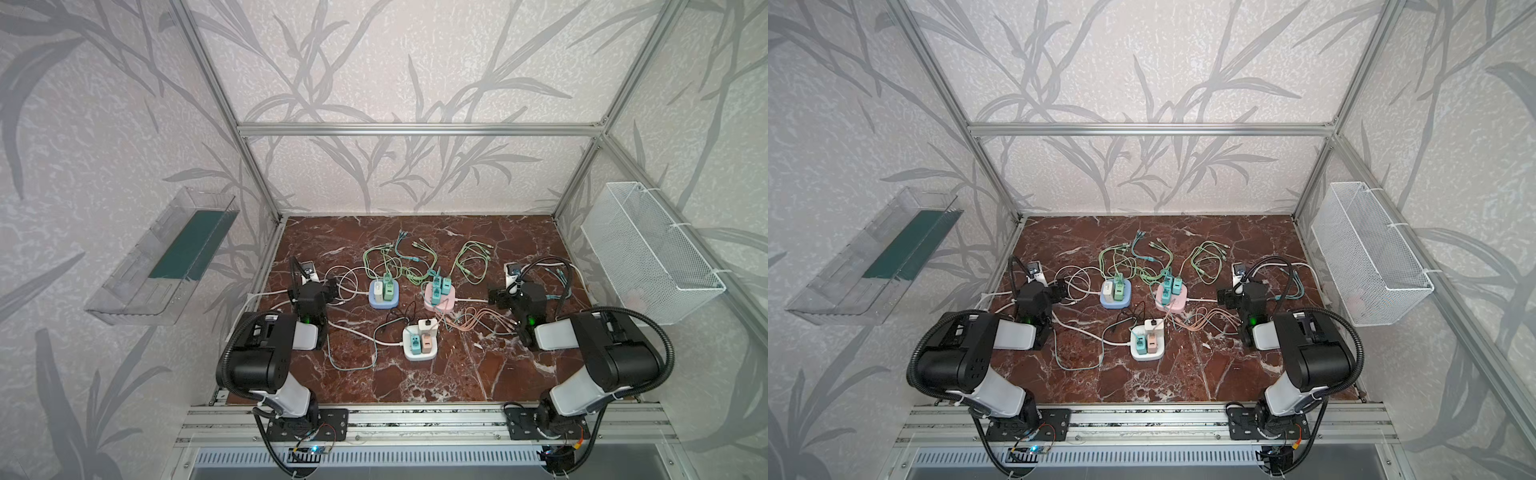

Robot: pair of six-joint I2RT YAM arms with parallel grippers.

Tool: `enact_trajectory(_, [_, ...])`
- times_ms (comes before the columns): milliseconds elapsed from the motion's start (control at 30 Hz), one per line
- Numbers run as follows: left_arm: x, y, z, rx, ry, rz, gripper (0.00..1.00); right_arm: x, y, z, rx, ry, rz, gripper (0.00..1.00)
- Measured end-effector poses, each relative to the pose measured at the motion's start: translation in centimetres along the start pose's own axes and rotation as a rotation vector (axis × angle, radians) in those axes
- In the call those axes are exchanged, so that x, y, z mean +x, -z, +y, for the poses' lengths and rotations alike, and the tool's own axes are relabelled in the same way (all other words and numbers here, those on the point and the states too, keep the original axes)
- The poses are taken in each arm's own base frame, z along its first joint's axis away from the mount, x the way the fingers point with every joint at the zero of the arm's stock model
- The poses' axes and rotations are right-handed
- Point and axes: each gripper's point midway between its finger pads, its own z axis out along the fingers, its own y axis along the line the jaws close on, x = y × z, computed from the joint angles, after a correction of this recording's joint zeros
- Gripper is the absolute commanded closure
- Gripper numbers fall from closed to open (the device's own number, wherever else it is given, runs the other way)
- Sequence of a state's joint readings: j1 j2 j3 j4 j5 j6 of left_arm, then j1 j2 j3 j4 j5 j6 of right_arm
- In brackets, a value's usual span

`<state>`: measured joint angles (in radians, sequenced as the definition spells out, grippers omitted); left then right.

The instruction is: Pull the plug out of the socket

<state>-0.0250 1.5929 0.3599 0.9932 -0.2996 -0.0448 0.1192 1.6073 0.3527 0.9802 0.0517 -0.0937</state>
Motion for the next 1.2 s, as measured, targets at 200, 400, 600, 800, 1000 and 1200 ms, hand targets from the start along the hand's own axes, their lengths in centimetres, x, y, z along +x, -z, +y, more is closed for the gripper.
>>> enact_trajectory(200, [0.0,0.0,0.1,-0.006,0.000,0.000,0.01,0.0,0.0,0.0,0.000,0.000,0.000,0.01])
enact_trajectory(400, [0.0,0.0,0.1,-0.006,0.000,0.000,0.01,0.0,0.0,0.0,0.000,0.000,0.000,0.01])
enact_trajectory(600, [0.0,0.0,0.1,-0.008,0.000,0.000,0.01,0.1,0.0,0.0,-0.001,0.001,0.003,0.01])
enact_trajectory(800, [0.0,0.0,0.2,-0.009,0.000,0.000,0.01,0.1,0.0,0.0,-0.001,0.001,0.006,0.01])
enact_trajectory(1000, [0.0,0.0,0.2,-0.010,-0.001,0.001,0.01,0.1,0.1,0.0,-0.001,0.000,0.009,0.02])
enact_trajectory(1200, [-3.5,1.4,1.0,-0.038,0.011,0.017,0.01,-6.1,2.4,-0.6,-0.005,-0.045,-0.024,0.02])
